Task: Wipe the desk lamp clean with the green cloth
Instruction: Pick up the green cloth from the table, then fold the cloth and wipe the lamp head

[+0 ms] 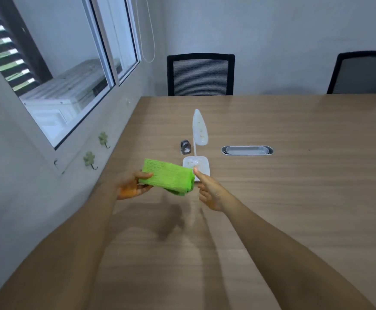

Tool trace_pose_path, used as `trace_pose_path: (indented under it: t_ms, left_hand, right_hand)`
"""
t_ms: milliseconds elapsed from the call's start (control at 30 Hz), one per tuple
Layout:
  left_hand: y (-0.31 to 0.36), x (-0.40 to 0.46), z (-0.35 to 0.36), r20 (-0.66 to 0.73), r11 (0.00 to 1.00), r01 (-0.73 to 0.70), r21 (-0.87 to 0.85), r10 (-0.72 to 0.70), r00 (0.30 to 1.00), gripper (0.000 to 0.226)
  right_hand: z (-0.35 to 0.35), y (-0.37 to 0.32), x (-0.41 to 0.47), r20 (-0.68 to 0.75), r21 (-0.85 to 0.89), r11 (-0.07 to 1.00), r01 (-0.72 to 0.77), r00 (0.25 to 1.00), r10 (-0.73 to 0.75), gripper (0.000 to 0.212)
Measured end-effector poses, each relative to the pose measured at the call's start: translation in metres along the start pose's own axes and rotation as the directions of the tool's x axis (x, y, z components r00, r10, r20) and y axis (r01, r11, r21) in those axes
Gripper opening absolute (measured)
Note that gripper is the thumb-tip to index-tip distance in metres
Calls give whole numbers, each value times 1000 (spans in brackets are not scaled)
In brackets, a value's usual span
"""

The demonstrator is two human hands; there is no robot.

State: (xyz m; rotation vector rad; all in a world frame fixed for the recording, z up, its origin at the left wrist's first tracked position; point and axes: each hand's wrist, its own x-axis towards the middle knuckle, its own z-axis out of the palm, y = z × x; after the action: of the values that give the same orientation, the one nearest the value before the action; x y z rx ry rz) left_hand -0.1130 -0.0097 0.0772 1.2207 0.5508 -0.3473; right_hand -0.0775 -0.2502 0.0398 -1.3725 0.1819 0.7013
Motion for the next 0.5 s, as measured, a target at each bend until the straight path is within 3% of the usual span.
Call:
trace_pose_path:
  t_ms: [100, 200, 333, 500]
  left_hand:
    - [-12, -6, 4, 28, 998, 27, 51, -29, 999, 11]
    - [-20, -11, 6, 38, 997, 38, 70, -41, 998, 13]
    - [-29, -11, 7, 26, 990, 74, 124, -78, 997, 11]
    - [-36, -7, 15, -29, 977, 50, 206, -45, 999, 6]
  right_hand:
    - [-1, 8, -5, 123, 69, 996, -55, 991, 46, 38]
    - [-4, 13, -14, 142, 73, 996, -56, 989, 45, 8]
    - [-10, 14, -22, 127, -38, 999, -34, 991, 39, 20]
    - [-17, 9, -25, 39, -83, 994, -76, 996, 79, 17]
